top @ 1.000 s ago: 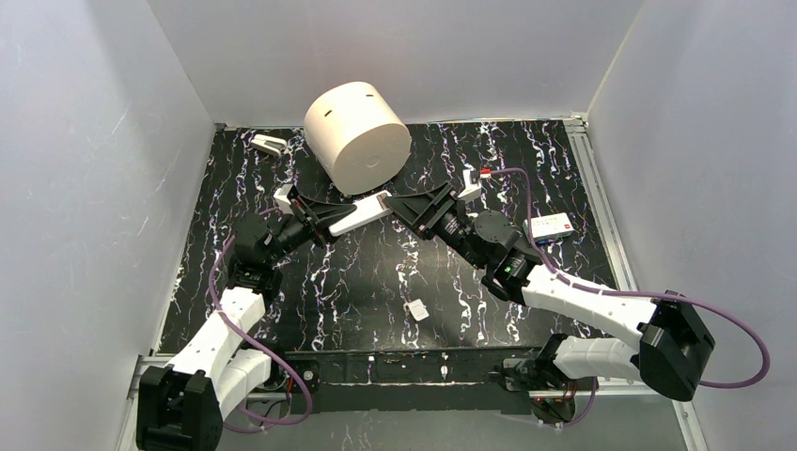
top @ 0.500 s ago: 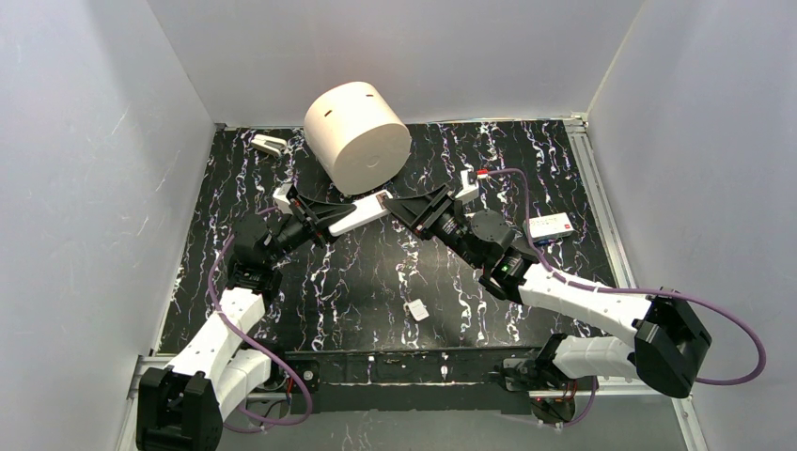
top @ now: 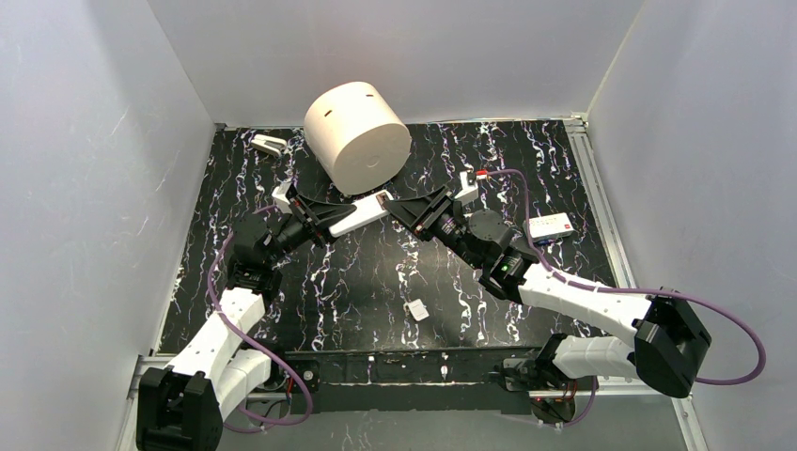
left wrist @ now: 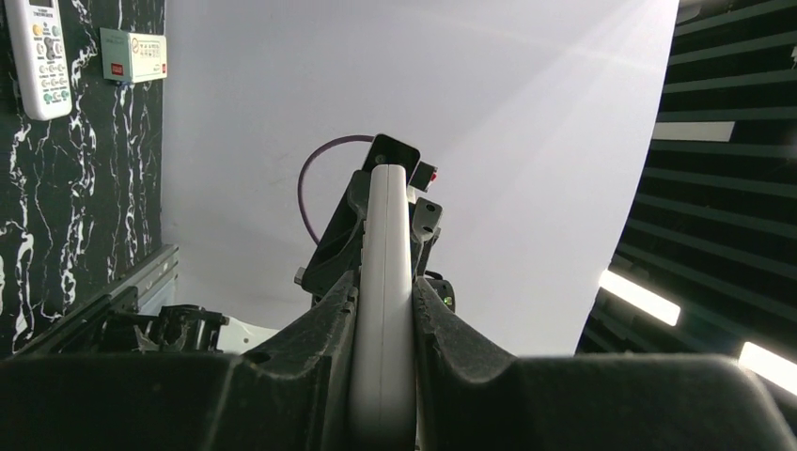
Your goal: Load the batteries into the remote control
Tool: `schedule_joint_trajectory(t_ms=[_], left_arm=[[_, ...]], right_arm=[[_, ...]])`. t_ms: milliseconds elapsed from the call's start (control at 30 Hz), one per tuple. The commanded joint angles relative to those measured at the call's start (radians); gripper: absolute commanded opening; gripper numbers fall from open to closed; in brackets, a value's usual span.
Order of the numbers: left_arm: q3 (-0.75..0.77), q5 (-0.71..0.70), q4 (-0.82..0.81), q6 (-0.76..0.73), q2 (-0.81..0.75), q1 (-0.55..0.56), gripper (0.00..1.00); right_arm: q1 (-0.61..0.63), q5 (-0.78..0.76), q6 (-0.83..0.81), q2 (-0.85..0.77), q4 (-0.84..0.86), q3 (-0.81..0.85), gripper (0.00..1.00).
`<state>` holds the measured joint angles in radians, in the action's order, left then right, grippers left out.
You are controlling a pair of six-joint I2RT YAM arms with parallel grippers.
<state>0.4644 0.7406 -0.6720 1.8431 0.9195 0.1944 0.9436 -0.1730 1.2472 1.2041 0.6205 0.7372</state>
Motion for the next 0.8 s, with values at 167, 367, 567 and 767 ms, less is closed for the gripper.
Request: schedule_joint_trajectory(t_ms=[167, 367, 567, 767], left_arm=[[0.143, 0.06, -0.025, -0.16, -0.062, 0.004, 0.0], [0.207, 0.115, -0.004, -0.306, -0.05, 0.004, 0.0], [0.225, 0.137, 0.041, -0.408, -0.009, 0.004, 0.0], [0.253, 0.2, 0.055, -0.477, 0.044, 0.0, 0.0]], right_arm=[[-0.002, -0.053, 0.03, 0.008, -0.062, 0.029, 0.27], [-0.004, -0.033, 0.024, -0.003, -0.053, 0.019, 0.44], [-0.062, 0.06, -0.021, -0.067, -0.015, -0.02, 0.72], [-0.124, 0.291, -0.114, -0.113, 0.037, -0.035, 0.82]])
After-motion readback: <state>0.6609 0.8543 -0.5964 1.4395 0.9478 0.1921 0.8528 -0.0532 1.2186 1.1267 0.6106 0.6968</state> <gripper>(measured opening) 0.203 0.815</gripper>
